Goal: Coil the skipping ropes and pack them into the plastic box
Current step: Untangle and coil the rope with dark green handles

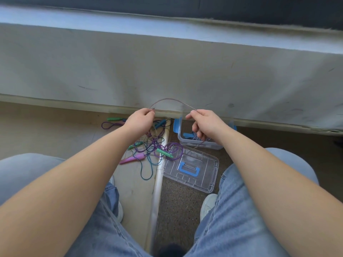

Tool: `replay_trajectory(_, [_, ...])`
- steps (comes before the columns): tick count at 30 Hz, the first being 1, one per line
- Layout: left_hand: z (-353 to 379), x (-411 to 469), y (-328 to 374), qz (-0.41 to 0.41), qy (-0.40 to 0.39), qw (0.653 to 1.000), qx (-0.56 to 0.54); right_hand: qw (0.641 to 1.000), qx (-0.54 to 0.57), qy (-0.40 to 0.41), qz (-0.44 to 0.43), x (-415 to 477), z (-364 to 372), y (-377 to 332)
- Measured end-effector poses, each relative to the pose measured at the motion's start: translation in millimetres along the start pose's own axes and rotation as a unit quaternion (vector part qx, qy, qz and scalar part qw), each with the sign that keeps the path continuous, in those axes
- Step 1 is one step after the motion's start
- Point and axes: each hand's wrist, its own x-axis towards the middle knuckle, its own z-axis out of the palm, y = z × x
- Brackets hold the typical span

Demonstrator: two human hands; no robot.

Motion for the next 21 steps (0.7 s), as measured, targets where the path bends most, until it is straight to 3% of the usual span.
replay_trajectory(5, [-5, 5, -9, -0.004, 0.056, 0.997, 0.044, 1.000, -0.006, -0.003, -0.015, -2, 3, 0])
replay_trajectory(9, [-4, -3, 0, 0.014, 0.038, 0.998, 0.057, 1.000, -0.010, -0.002, -0.012, -2, 4, -2])
replay_trajectory(17, [1, -4, -13, -0.041, -0.036, 0.987, 0.149, 0.999, 0.023, 0.013, -0.033, -3, 3, -6])
replay_trajectory(21, [1, 0, -11, -0.043, -0.059, 0.989, 0.132, 0.999, 0.013, -0.006, -0.033, -4, 5, -6])
